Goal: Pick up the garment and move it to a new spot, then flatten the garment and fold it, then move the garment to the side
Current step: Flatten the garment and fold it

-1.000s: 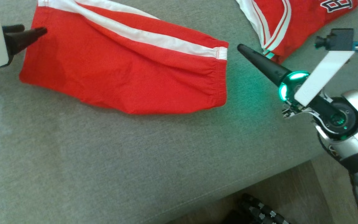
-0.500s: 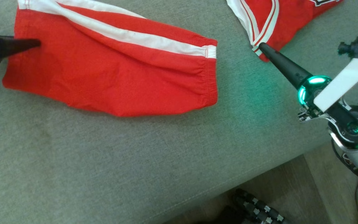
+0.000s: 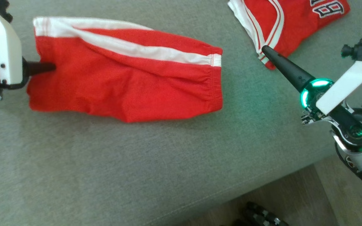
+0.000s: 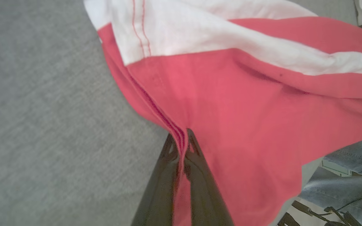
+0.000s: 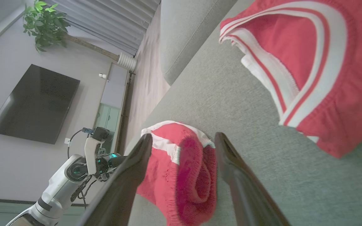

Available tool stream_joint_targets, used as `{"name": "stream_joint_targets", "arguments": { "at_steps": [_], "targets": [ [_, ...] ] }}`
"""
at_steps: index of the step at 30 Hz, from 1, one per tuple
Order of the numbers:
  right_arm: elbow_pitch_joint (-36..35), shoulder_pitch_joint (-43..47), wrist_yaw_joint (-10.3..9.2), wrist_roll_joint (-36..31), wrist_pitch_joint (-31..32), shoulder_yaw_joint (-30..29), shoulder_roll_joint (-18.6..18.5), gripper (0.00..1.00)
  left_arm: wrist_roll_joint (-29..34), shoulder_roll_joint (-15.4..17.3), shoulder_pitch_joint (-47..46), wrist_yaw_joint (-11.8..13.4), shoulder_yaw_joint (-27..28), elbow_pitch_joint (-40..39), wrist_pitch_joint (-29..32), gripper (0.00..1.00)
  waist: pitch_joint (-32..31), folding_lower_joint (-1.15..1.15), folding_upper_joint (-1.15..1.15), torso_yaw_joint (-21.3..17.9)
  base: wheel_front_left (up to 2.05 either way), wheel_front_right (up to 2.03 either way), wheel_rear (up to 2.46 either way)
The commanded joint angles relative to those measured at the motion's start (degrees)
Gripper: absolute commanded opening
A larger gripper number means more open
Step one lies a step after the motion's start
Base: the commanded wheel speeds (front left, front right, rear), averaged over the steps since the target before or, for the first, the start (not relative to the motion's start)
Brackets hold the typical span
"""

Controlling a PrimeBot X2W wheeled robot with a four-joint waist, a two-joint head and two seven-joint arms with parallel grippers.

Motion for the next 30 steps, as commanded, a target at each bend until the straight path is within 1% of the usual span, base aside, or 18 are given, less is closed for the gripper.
{"name": "stream_joint_targets", "arguments": {
  "at_steps": [1, 7, 15, 21, 25, 26, 27, 28, 30],
  "targets": [
    [-1.3, 2.2, -0.04, -0.3, 0.0, -0.4, -0.7, 1.0, -0.4, 2.1, -2.0, 0.1, 2.7, -0.2, 0.1, 0.0, -1.9, 0.0, 0.0, 1.6, 0.0, 0.0, 0.0],
    [-0.2, 3.4, -0.04, -0.6, 0.6, -0.3, -0.6, 1.0, -3.3, 2.1, 0.9, 0.1, 3.3, 0.1, 0.3, 0.0, -6.7, 0.0, 0.0, 5.3, 0.0, 0.0, 0.0],
    [0.7, 6.2, -0.04, -0.9, 0.3, -0.3, -0.4, 1.0, -6.4, 3.7, 7.5, 0.9, 2.8, -1.8, -0.2, 0.0, -12.6, 0.0, 0.0, 10.2, 0.0, 0.0, 0.0],
    [-0.8, 8.6, -0.04, -1.8, -1.5, -1.1, -0.8, 1.0, -8.1, 5.2, 13.0, 1.0, 3.0, -2.8, -3.9, 0.0, -15.1, 0.0, 0.0, 13.2, 0.0, 0.0, 0.0],
    [-1.7, 9.6, -0.04, -2.6, -2.0, -0.9, -1.0, 1.0, -8.3, 5.0, 15.8, 0.8, 3.5, -2.4, -7.6, 0.0, -15.6, 0.0, 0.0, 14.2, 0.0, 0.0, 0.0],
    [-1.9, 9.7, -0.04, -2.7, -2.0, -0.9, -1.1, 1.0, -8.2, 4.9, 16.3, 0.7, 3.5, -2.2, -8.4, 0.21, -15.7, 0.0, 0.0, 14.4, 0.0, 0.0, 0.0],
    [-1.9, 9.7, -0.04, -2.8, -2.0, -0.9, -1.1, 1.0, -7.9, 4.9, 16.7, 0.7, 3.4, -1.9, -9.2, 0.82, -15.7, 0.0, 0.0, 14.5, 0.0, 0.0, 0.0],
    [-1.9, 9.6, -0.04, -3.0, -1.9, -0.8, -1.2, 1.0, -7.4, 4.7, 17.0, 0.6, 3.3, -1.5, -10.0, 1.0, -15.7, 0.0, 0.0, 14.6, 0.0, 0.0, 0.0],
    [-1.8, 9.5, -0.04, -3.5, -2.0, -0.7, -1.4, 1.0, -6.7, 4.4, 17.5, 0.6, 3.1, -0.8, -11.0, 1.0, -15.9, 0.0, 0.0, 14.8, 0.0, 0.0, 0.0]
  ]
}}
